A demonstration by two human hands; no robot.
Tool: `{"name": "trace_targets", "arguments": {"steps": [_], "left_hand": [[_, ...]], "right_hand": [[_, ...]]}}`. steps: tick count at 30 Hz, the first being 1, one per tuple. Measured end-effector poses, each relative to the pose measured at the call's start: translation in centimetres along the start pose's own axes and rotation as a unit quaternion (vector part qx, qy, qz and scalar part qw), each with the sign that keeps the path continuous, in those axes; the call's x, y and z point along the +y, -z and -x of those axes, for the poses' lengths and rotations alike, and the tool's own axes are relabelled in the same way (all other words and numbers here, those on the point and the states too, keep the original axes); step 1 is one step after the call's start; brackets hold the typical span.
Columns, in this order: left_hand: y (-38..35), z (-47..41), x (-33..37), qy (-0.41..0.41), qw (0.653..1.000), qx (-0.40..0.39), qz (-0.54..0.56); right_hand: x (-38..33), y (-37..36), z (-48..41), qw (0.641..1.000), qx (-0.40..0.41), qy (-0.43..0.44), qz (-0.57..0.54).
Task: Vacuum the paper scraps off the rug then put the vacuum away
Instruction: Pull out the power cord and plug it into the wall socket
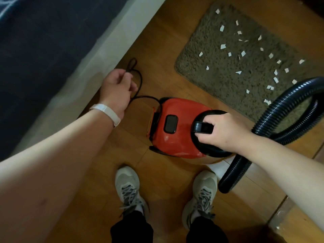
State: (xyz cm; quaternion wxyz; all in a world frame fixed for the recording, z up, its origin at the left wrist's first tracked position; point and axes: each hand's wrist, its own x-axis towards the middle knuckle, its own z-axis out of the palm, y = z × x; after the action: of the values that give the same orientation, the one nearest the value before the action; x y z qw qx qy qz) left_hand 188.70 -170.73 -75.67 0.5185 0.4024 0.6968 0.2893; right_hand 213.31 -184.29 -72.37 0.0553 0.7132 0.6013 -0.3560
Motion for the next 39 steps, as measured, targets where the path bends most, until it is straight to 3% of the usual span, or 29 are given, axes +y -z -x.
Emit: {"name": "trace_targets", "arguments": {"steps": [3,8,12,15,17,19,23,26,30,33,36,39], "left_hand": [[0.2,1.5,0.5,0.033,0.992,-0.093,0.076],[2.4,3.8,-1.5,0.131,0.954,-0.264,0.051],[4.7,4.6,-3.4,0.227,0.921,-0.316,0.025],[5.9,4.2,-5.4,0.278,0.914,-0.287,-0.073],[6.1,2.9,-6.4,0.257,0.914,-0.219,-0.226],[6.4,1.3,-6.9,0.199,0.880,-0.158,-0.402],[6.2,-0.8,-6.2,0.133,0.819,-0.137,-0.541],[4.9,-2.4,-4.8,0.115,0.823,-0.117,-0.544],[3.0,-4.0,-4.2,0.107,0.896,-0.046,-0.428],[1.0,-2.0,-3.7,0.075,0.939,-0.090,-0.324],[-0.5,-0.3,-4.6,0.014,0.915,-0.217,-0.339],[-0.9,0.2,-5.7,-0.001,0.888,-0.251,-0.385]], "right_hand": [[0.6,-0.4,-0.2,0.999,0.014,-0.018,-0.037],[1.1,-0.5,-0.6,0.998,0.023,-0.036,-0.045],[1.3,-0.3,-1.2,0.998,0.031,-0.040,-0.028],[1.4,0.2,-1.5,0.997,0.037,-0.057,-0.038],[1.6,0.4,-1.6,0.996,0.036,-0.064,-0.046],[1.7,0.5,-1.9,0.995,0.041,-0.065,-0.056],[1.7,0.7,-2.0,0.994,0.052,-0.066,-0.073],[1.8,0.9,-1.8,0.993,0.056,-0.062,-0.080],[1.8,0.9,-1.7,0.993,0.057,-0.057,-0.086],[1.8,0.9,-1.5,0.992,0.057,-0.061,-0.090],[2.1,0.7,-1.4,0.991,0.061,-0.059,-0.099],[2.6,0.5,-1.3,0.990,0.064,-0.056,-0.111]]}}
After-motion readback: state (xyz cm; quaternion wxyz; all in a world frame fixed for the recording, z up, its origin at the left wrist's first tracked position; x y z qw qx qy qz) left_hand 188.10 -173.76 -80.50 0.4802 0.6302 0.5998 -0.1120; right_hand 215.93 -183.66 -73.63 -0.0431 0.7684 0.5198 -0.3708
